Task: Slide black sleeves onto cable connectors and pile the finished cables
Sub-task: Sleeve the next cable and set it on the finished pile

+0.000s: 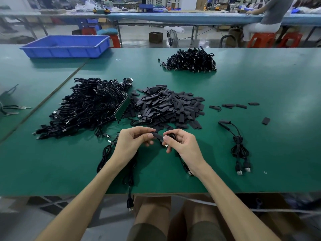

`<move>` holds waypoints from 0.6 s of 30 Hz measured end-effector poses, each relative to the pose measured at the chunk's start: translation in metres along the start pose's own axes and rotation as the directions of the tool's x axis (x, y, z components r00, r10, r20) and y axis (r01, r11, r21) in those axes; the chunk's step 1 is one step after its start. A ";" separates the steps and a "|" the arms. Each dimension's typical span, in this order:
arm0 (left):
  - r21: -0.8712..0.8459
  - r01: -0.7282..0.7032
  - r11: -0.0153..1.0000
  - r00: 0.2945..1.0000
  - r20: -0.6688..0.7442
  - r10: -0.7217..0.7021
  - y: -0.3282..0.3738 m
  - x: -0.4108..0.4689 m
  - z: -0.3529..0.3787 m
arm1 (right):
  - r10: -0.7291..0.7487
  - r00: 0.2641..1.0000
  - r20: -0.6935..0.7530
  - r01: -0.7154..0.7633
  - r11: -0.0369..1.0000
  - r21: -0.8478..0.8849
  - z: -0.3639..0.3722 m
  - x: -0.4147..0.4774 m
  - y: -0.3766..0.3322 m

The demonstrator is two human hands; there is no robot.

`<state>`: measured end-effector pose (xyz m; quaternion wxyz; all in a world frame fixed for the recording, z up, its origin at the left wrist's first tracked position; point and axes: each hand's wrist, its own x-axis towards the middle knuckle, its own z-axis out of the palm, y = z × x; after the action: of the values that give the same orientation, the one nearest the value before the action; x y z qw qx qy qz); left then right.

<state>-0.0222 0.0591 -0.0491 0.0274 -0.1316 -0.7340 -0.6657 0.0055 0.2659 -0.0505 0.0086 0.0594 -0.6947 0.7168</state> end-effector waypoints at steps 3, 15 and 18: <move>0.029 -0.010 1.000 1.000 -0.001 0.010 -0.001 0.000 0.000 | 0.012 0.999 0.052 -0.008 0.998 -0.070 0.002 0.000 -0.001; 0.252 0.083 0.964 0.992 0.066 -0.103 0.029 0.018 0.008 | -0.038 0.980 -0.195 0.067 0.987 0.144 -0.001 0.001 0.000; 0.405 0.067 0.912 0.922 0.323 -0.212 0.040 0.015 0.028 | -0.052 0.968 -0.244 0.092 0.983 0.158 -0.003 0.002 0.002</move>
<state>-0.0234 0.0926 -0.0101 -0.1307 -0.1896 -0.8507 -0.4726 0.0034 0.2686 -0.0528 0.1133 -0.0016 -0.6230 0.7740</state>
